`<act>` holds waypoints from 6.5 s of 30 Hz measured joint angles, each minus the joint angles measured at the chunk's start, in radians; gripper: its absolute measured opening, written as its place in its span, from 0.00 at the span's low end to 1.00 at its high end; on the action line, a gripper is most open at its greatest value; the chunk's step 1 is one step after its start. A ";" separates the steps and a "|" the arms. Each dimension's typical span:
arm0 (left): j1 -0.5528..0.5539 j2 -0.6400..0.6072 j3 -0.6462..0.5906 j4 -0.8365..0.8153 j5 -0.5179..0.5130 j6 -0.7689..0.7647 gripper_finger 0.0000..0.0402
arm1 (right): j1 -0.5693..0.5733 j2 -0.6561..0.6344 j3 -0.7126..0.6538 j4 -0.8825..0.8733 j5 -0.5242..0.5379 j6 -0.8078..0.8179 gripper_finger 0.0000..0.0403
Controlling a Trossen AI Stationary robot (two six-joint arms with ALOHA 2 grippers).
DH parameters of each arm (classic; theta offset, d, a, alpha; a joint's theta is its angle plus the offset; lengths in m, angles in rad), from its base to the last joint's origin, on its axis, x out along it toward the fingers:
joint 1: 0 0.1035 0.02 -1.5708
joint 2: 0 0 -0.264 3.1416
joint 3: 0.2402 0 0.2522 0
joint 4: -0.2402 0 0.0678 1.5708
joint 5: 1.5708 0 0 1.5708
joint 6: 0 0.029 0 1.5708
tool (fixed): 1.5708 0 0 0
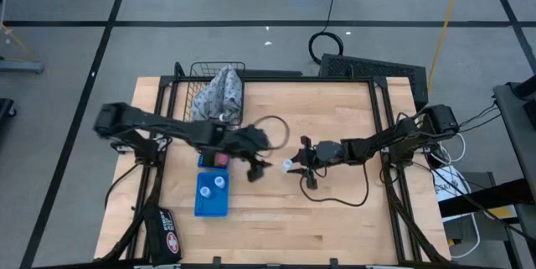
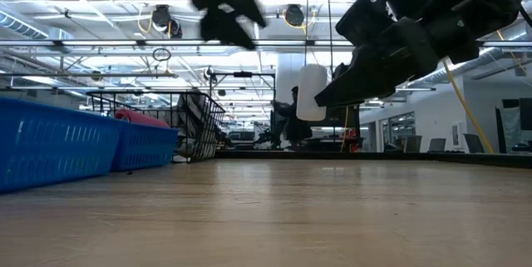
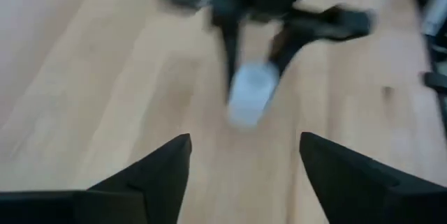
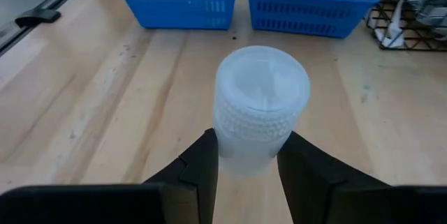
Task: Pick & Place Medicine items
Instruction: Put the transparent bottle into the bottom blue basket, then return to Home Position
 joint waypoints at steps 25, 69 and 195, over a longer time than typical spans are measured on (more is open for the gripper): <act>0.020 0.352 0.278 -0.018 0.055 0.228 0.69 | 0.007 0.000 0.001 -0.008 0.001 -0.004 0.29; -0.123 0.019 0.041 -0.187 -0.032 0.026 0.35 | 0.005 -0.025 -0.006 -0.151 -0.003 -0.002 0.44; -0.068 -1.554 -1.075 0.332 -0.190 0.240 0.56 | -0.438 -1.059 -0.413 -0.179 -0.400 0.088 0.41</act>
